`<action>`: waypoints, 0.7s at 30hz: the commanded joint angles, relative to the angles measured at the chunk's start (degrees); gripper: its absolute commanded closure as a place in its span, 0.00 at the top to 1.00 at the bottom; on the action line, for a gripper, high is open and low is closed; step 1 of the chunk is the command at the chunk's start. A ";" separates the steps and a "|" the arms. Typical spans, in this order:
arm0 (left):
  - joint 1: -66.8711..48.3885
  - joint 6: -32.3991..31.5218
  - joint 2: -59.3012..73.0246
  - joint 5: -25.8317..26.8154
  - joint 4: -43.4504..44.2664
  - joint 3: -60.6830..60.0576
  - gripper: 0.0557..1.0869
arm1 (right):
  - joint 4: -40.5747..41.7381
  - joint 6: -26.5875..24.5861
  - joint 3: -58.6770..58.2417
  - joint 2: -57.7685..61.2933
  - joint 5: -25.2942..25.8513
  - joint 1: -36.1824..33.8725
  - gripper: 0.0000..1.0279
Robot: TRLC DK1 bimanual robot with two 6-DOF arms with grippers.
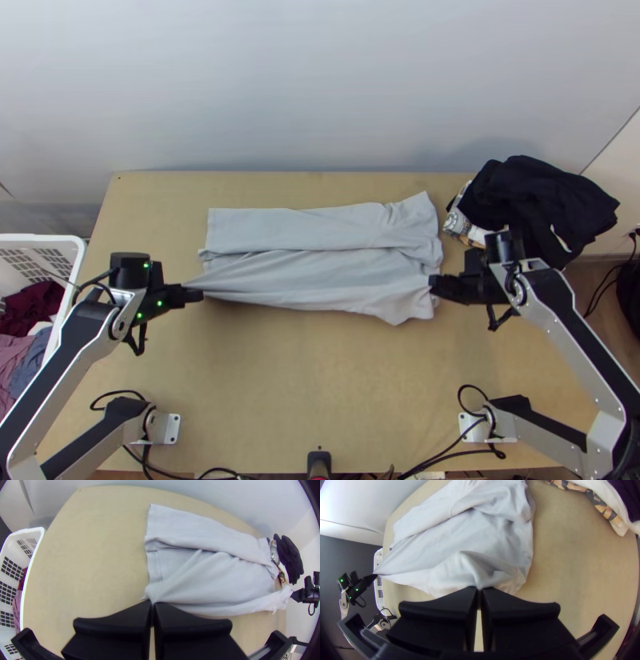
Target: Fold the t-shirt
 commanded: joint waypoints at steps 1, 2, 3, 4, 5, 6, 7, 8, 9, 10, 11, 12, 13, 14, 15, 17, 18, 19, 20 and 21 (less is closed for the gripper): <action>-1.15 0.15 3.17 0.83 1.95 5.55 0.04 | 0.38 0.58 7.27 4.42 -0.04 -2.40 0.03; -1.41 -0.02 4.31 0.83 2.12 6.87 0.04 | 0.47 0.67 8.76 5.56 -0.04 -2.58 0.03; -1.68 -0.11 5.54 0.83 2.30 8.28 0.04 | 0.56 0.58 10.35 6.79 -0.04 -2.84 0.03; -1.94 -0.11 6.95 0.83 2.47 9.77 0.04 | 0.65 0.67 12.28 8.19 -0.04 -3.19 0.03; -2.03 -0.11 8.27 0.83 2.91 11.27 0.04 | 0.74 0.67 14.04 9.60 -0.04 -3.54 0.03; -2.03 -0.11 9.76 0.83 3.35 12.59 0.04 | 0.74 0.76 15.71 10.92 -0.04 -3.81 0.03; -2.03 -0.11 11.26 0.83 3.53 13.82 0.04 | 0.91 0.76 17.64 12.50 -0.04 -3.98 0.03; -1.94 -0.11 12.93 0.83 3.88 15.05 0.04 | 0.91 0.93 19.22 14.08 -0.04 -4.16 0.03; -1.94 -0.02 14.51 0.74 4.49 16.19 0.04 | 0.91 1.02 20.80 15.58 -0.04 -4.25 0.03; -1.68 0.15 16.00 0.74 5.11 17.33 0.04 | 1.00 1.11 22.39 17.16 -0.04 -4.25 0.03; -1.41 0.33 17.85 0.74 5.55 18.74 0.04 | 1.00 1.29 23.97 18.83 -0.04 -4.33 0.03; -1.15 0.59 19.69 0.74 5.99 20.14 0.04 | 1.00 1.37 25.37 20.41 -0.04 -4.33 0.03; -0.80 0.77 21.72 0.74 6.16 22.08 0.04 | 1.00 1.37 27.13 22.17 -0.04 -4.51 0.03; -0.45 0.85 23.56 0.74 6.25 23.75 0.04 | 1.00 1.46 28.63 23.75 -0.04 -4.60 0.03; -0.09 0.94 25.50 0.74 6.43 25.51 0.04 | 1.00 1.64 30.21 25.42 0.05 -4.69 0.03; 0.78 1.29 29.71 0.74 6.43 29.37 0.04 | 1.00 2.08 33.90 28.76 0.05 -5.04 0.03; 1.22 1.38 31.56 0.74 6.43 31.22 0.04 | 1.00 2.43 35.75 30.43 0.14 -5.04 0.03; 1.75 1.47 33.67 0.74 6.43 33.24 0.04 | 1.09 2.78 37.59 32.19 0.22 -5.04 0.03; 2.10 1.56 35.51 0.74 6.34 35.09 0.04 | 1.26 3.04 39.35 33.68 0.22 -5.04 0.03; 2.37 1.73 37.10 0.74 6.43 36.76 0.04 | 1.35 3.48 41.02 35.27 0.31 -5.04 0.03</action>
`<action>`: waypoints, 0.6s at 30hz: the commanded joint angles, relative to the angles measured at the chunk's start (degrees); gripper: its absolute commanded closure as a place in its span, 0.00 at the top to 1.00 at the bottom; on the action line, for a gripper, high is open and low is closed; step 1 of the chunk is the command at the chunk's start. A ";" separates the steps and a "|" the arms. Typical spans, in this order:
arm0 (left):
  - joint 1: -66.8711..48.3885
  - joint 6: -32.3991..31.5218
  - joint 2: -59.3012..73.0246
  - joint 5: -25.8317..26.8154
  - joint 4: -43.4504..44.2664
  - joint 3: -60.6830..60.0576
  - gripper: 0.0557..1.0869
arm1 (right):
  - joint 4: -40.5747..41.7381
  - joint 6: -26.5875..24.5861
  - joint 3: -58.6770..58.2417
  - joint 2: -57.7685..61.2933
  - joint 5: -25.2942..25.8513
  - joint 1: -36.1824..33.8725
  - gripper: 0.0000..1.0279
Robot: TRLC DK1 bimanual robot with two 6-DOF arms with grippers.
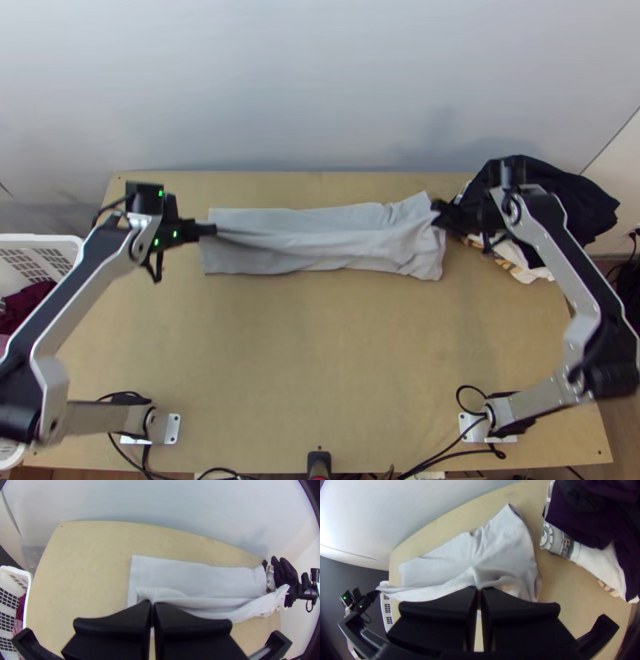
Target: Fold the t-shirt
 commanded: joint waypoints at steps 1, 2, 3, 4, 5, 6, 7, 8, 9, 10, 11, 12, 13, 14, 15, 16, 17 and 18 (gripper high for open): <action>2.43 0.84 13.30 -0.05 0.72 13.07 0.04 | 0.30 1.87 12.88 11.91 0.29 -0.47 0.03; 2.87 0.84 15.06 -0.13 0.72 14.92 0.04 | 0.30 2.40 14.64 13.40 0.38 -0.47 0.03; 3.23 0.84 16.56 -0.13 0.64 16.68 0.04 | 0.30 2.75 16.39 14.98 0.38 -0.47 0.03; 3.40 0.84 18.14 -0.13 0.64 18.26 0.04 | 0.30 3.01 18.06 16.48 0.38 -0.47 0.03; 3.66 0.84 19.63 -0.22 0.64 19.67 0.04 | 0.30 3.10 19.56 17.97 0.38 -0.47 0.03; 3.93 0.84 21.04 -0.22 0.64 20.98 0.04 | 0.30 3.27 20.79 19.29 0.38 -0.47 0.03; 4.02 0.93 22.36 -0.31 0.64 22.04 0.04 | 0.21 3.36 22.02 20.61 0.47 -0.47 0.03; 4.10 1.01 23.50 -0.40 0.64 22.92 0.04 | 0.21 3.63 23.07 21.84 0.47 -0.47 0.03; 4.19 1.01 24.64 -0.40 0.64 23.62 0.04 | 0.21 3.71 23.86 22.90 0.47 -0.47 0.03; 4.28 1.01 25.70 -0.40 0.64 24.06 0.04 | 0.21 3.89 24.57 24.04 0.47 -0.47 0.03; 4.28 1.10 26.58 -0.40 0.64 24.24 0.04 | 0.21 3.89 25.18 25.27 0.47 -0.47 0.03; 4.28 1.10 27.45 -0.49 0.64 24.41 0.04 | 0.21 3.98 25.62 26.32 0.47 -0.47 0.03; 4.19 1.10 28.42 -0.57 0.72 24.59 0.04 | 0.21 4.15 26.06 27.47 0.47 -0.56 0.03; 4.19 1.10 29.21 -0.57 0.99 24.50 0.04 | 0.21 4.33 26.32 28.34 0.47 -0.64 0.03; 4.19 1.10 30.09 -0.57 1.34 24.50 0.04 | 0.21 4.42 26.59 29.22 0.47 -0.73 0.03; 4.19 1.10 30.79 -0.57 1.87 24.50 0.04 | 0.21 4.42 26.76 30.01 0.47 -0.82 0.03; 4.19 1.01 31.50 -0.57 2.22 24.50 0.04 | 0.21 4.50 26.85 30.63 0.47 -0.82 0.03; 4.19 0.93 32.02 -0.57 2.39 24.50 0.04 | 0.21 4.77 26.85 31.24 0.47 -0.82 0.03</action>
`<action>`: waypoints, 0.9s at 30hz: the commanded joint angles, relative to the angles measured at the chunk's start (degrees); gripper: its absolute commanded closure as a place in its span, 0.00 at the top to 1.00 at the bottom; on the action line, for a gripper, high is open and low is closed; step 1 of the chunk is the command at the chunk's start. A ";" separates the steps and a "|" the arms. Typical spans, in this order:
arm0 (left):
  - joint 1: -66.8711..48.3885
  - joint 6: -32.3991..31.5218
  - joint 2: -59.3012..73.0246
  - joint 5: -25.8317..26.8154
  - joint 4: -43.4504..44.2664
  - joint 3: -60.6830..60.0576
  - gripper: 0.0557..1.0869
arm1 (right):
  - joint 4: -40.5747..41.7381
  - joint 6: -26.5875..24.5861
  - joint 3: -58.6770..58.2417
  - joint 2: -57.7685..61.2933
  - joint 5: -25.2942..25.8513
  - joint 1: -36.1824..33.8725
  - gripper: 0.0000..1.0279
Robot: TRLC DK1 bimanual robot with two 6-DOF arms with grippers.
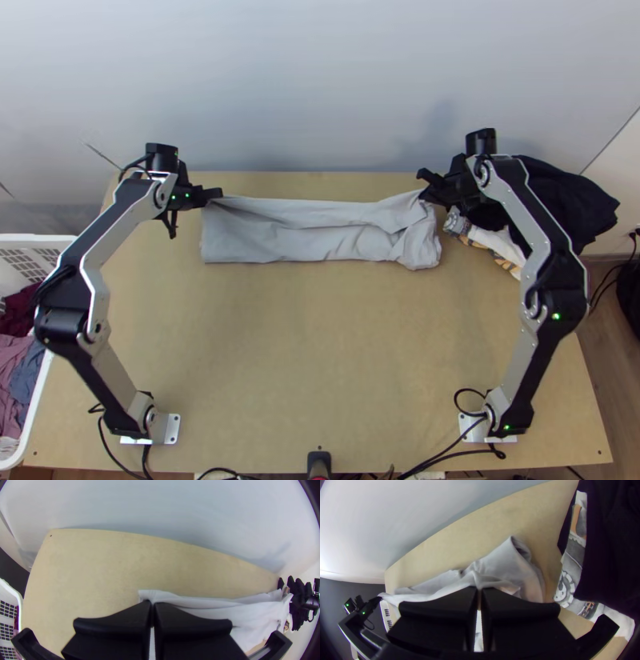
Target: Fold the t-shirt
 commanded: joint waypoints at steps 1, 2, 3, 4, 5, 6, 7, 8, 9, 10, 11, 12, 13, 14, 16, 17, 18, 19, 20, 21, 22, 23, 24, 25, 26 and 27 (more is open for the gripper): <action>0.30 -0.12 6.32 -0.11 1.67 2.03 0.04 | -0.03 0.88 3.25 6.70 0.03 -0.21 0.03; 0.30 -0.12 6.76 -0.11 2.03 2.03 0.04 | -0.03 0.88 3.42 7.23 0.03 -0.21 0.03; 0.30 -0.12 7.11 -0.11 2.73 1.85 0.04 | -0.03 0.88 3.60 7.49 0.03 -0.21 0.03; 0.30 -0.12 7.29 -0.20 3.34 1.85 0.04 | -0.03 0.88 3.77 7.76 0.03 -0.12 0.03; 0.39 -0.12 7.64 -0.20 4.05 1.85 0.04 | -0.11 0.88 3.77 7.93 -0.06 -0.12 0.03; 0.57 -0.30 7.90 -0.20 4.40 1.85 0.04 | -0.20 0.79 3.86 7.93 0.03 -0.21 0.03; 0.65 -0.39 8.17 -0.20 4.66 1.85 0.04 | -0.20 0.79 3.86 7.93 0.03 -0.21 0.03; 0.74 -0.39 8.43 -0.20 4.75 1.94 0.04 | -0.20 0.70 3.86 8.02 0.03 -0.30 0.03; 0.83 -0.47 8.61 -0.11 4.84 1.94 0.04 | -0.20 0.70 3.77 8.02 -0.06 -0.56 0.03; 0.83 -0.56 8.70 -0.11 4.84 1.94 0.05 | -0.29 0.79 3.77 7.93 -0.06 -0.74 0.09; 0.92 -0.56 8.70 -0.11 4.93 1.94 0.10 | -0.64 0.79 3.77 7.84 -0.06 -0.82 0.21; 0.83 -0.56 8.61 -0.11 4.93 1.85 0.23 | -0.99 0.79 3.60 7.67 -0.06 -0.82 0.37; 0.74 -0.56 8.52 -0.11 4.84 1.85 0.38 | -1.87 0.88 3.60 7.41 -0.06 -0.82 0.56; 0.57 -0.47 8.43 -0.11 4.66 1.85 0.55 | -2.93 0.97 3.77 7.23 0.03 -0.65 0.75; 0.21 -0.56 8.34 -0.11 3.52 2.21 0.71 | -4.16 0.79 3.86 7.05 -0.06 -0.12 0.94; 0.13 -0.74 8.08 -0.11 3.17 2.21 0.75 | -4.60 0.70 3.95 6.97 -0.06 0.06 0.96; -0.05 -1.09 7.82 -0.11 2.55 2.21 0.80 | -4.60 0.44 3.95 6.70 -0.06 0.23 0.96; -0.05 -1.53 7.55 0.15 1.85 2.21 0.85 | -4.60 0.35 4.04 6.26 -0.06 0.32 0.96; -0.14 -1.70 7.29 0.33 1.15 2.21 0.89 | -4.60 0.35 4.04 5.74 -0.06 0.32 0.96; -0.05 -1.62 6.94 0.33 0.27 2.21 0.94 | -4.60 0.26 3.95 5.03 -0.06 0.32 0.96; -0.14 -1.44 6.32 0.33 -0.70 2.12 0.94 | -4.60 0.00 3.86 3.98 -0.06 0.41 0.96; -0.14 -1.09 5.53 0.33 -1.67 1.94 0.95 | -4.77 -0.18 3.77 2.92 -0.06 0.41 0.96; -0.14 -0.83 4.57 0.33 -2.11 1.50 0.95 | -4.86 -0.35 3.69 1.78 -0.06 0.49 0.96; -0.14 -0.74 3.33 0.33 -2.46 0.89 0.95 | -4.95 -0.53 3.51 0.64 -0.06 0.58 0.96; -0.14 -0.47 2.28 0.33 -2.55 0.01 0.95 | -5.30 -0.70 3.42 -0.59 -0.23 0.76 0.96; -0.14 -0.12 1.14 0.33 -2.55 -0.96 0.95 | -5.83 -0.97 3.33 -1.65 -0.32 0.93 0.96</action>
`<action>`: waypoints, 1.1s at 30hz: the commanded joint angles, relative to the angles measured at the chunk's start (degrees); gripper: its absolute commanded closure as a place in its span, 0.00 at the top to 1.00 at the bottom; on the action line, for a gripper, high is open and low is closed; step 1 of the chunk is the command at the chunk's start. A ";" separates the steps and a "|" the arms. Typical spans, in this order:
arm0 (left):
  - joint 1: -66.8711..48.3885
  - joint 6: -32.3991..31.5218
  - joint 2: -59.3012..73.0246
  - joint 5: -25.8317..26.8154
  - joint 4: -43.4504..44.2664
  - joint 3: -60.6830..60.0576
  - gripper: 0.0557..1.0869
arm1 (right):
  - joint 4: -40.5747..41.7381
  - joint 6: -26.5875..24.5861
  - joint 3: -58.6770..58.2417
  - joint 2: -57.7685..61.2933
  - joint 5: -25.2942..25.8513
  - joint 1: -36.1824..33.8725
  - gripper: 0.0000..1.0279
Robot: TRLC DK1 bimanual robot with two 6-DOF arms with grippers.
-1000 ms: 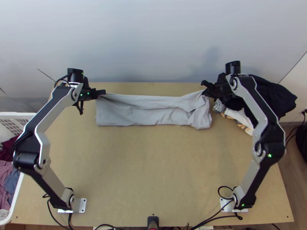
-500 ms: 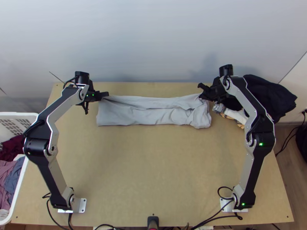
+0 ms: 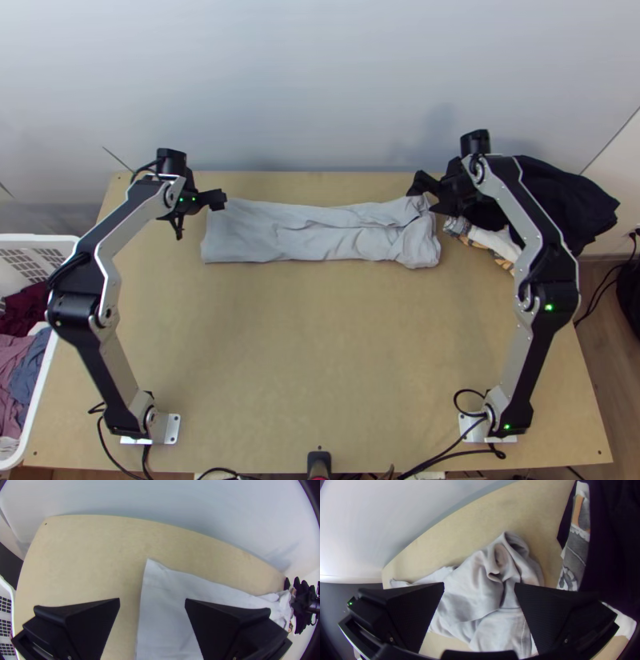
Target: Fold the t-shirt
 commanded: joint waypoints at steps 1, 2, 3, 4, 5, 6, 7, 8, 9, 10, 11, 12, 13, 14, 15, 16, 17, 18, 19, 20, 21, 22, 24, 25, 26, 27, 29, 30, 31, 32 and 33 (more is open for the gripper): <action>-0.18 1.41 -5.58 0.19 -2.52 -3.74 0.95 | -2.11 -1.56 -0.45 -6.22 -0.28 1.24 0.96; -0.18 1.85 -6.55 0.19 -2.52 -5.15 0.95 | -2.82 -1.74 -0.53 -7.27 -0.37 1.86 0.96; -0.18 2.11 -7.25 0.19 -2.52 -6.29 0.95 | -3.35 -1.82 -0.53 -7.98 -0.45 2.47 0.96; -0.27 2.29 -8.13 0.19 -2.52 -7.61 0.95 | -3.87 -1.91 -0.89 -8.86 -0.45 3.26 0.96; -0.45 2.64 -8.65 0.19 -2.26 -8.93 0.95 | -4.05 -2.09 -1.50 -9.82 -0.54 4.14 0.96; -0.71 2.64 -9.09 0.19 -2.08 -10.16 0.95 | -4.14 -2.26 -2.20 -10.79 -0.54 5.11 0.96; -0.88 2.55 -9.36 0.19 -2.00 -11.12 0.95 | -4.14 -2.44 -2.91 -11.58 -0.63 6.16 0.96; -0.97 2.38 -9.45 0.19 -2.00 -11.83 0.95 | -4.14 -2.88 -3.61 -12.37 -0.63 7.22 0.96; -1.41 2.38 -9.53 0.19 -1.91 -12.53 0.95 | -4.14 -3.23 -4.40 -12.99 -0.63 8.19 0.96; -1.68 2.38 -9.53 0.19 -1.73 -13.14 0.95 | -4.14 -3.49 -5.02 -13.52 -0.63 9.24 0.96; -2.03 2.38 -9.53 0.19 -1.47 -13.67 0.95 | -4.14 -3.58 -5.54 -13.78 -0.63 10.03 0.96; -2.55 2.38 -9.45 0.19 -1.12 -14.11 0.95 | -4.14 -3.67 -5.98 -13.95 -0.63 10.82 0.96; -2.91 2.46 -9.18 0.19 -0.59 -14.55 0.95 | -4.14 -3.76 -6.25 -14.04 -0.63 11.44 0.96; -3.26 2.46 -9.01 0.19 -0.15 -14.73 0.95 | -4.14 -3.85 -6.60 -13.95 -0.63 12.05 0.96; -3.43 2.38 -8.57 0.19 0.20 -14.64 0.95 | -4.14 -3.85 -6.77 -13.95 -0.63 12.58 0.96; -3.61 2.20 -8.04 0.19 0.47 -14.29 0.95 | -4.14 -4.20 -7.21 -14.04 -0.63 13.02 0.96; -3.87 2.11 -7.69 0.19 0.64 -14.02 0.95 | -4.14 -4.55 -7.65 -14.22 -0.63 13.20 0.96; -4.05 2.02 -7.16 0.19 0.90 -13.67 0.95 | -4.14 -4.72 -8.09 -14.31 -0.63 13.46 0.96; -4.14 1.94 -6.63 0.19 1.08 -13.32 0.95 | -4.14 -4.81 -8.53 -14.31 -0.63 13.55 0.96; -4.31 1.94 -6.19 0.19 1.17 -12.97 0.95 | -4.14 -4.99 -8.80 -14.39 -0.63 13.55 0.96; -4.40 1.94 -5.67 0.19 1.26 -12.62 0.95 | -4.14 -5.16 -9.06 -14.39 -0.63 13.55 0.96; -4.40 1.94 -5.14 0.02 1.26 -12.27 0.95 | -4.14 -5.25 -9.06 -14.39 -0.63 13.55 0.96; -4.40 1.94 -4.26 -0.16 1.52 -11.65 0.95 | -4.14 -5.16 -8.97 -14.39 -0.72 13.64 0.96; -4.40 1.94 -3.91 -0.25 1.70 -11.47 0.95 | -4.05 -5.16 -8.88 -14.31 -0.89 13.72 0.96; -4.40 1.94 -3.56 -0.25 1.70 -11.12 0.95 | -4.05 -5.16 -8.80 -14.22 -1.07 13.81 0.96; -4.40 1.94 -3.12 -0.25 1.70 -10.86 0.95 | -4.05 -5.16 -8.71 -13.95 -1.07 13.99 0.96; -4.40 1.94 -2.33 -0.25 1.70 -10.60 0.95 | -3.78 -5.16 -8.44 -13.52 -1.25 14.34 0.96; -4.40 1.94 -1.89 -0.25 1.78 -10.51 0.95 | -3.70 -5.16 -8.27 -13.25 -1.42 14.51 0.96; -4.49 1.94 -1.45 -0.42 1.70 -10.33 0.95 | -3.52 -5.16 -8.01 -12.90 -1.51 14.87 0.96; -4.58 1.94 -1.18 -0.51 1.70 -10.33 0.95 | -3.52 -5.16 -7.65 -12.55 -1.60 15.13 0.96; -4.66 1.94 -0.92 -0.51 1.70 -10.42 0.95 | -3.52 -5.16 -7.21 -12.02 -1.68 15.39 0.96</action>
